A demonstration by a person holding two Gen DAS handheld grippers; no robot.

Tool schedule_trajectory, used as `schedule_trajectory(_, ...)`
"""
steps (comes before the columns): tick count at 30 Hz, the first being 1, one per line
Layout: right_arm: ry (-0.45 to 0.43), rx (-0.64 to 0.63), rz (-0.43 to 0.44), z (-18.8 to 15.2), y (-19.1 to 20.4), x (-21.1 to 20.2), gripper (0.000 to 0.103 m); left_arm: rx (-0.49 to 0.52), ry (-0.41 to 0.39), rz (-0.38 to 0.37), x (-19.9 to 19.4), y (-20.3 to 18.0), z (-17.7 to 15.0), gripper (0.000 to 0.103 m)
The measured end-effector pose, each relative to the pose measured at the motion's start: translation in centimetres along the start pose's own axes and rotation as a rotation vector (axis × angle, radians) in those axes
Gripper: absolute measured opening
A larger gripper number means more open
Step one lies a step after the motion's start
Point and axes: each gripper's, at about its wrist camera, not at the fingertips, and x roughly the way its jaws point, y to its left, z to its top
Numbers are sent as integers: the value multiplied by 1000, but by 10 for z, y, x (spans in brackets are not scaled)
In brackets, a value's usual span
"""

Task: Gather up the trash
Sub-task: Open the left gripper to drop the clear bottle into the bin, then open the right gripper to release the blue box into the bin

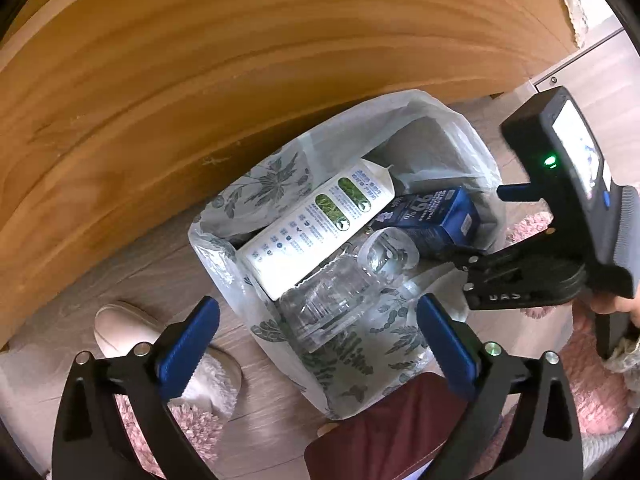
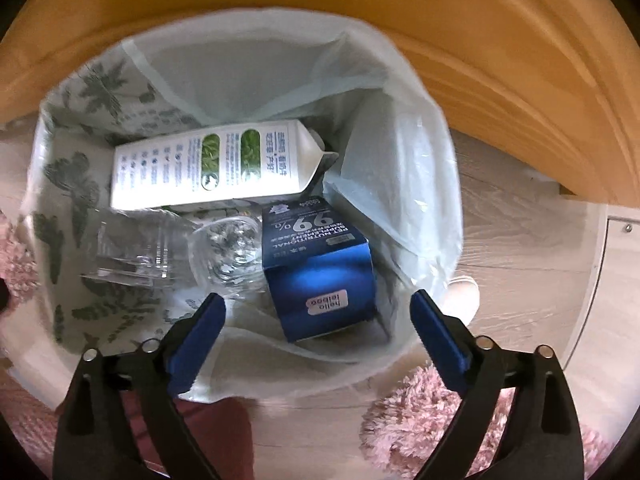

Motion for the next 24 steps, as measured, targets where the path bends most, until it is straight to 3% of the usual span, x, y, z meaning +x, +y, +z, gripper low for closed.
schedule_trajectory(24, -191, 115, 144, -27, -15, -66, 95, -17, -149, -22, -49, -11, -5, 96)
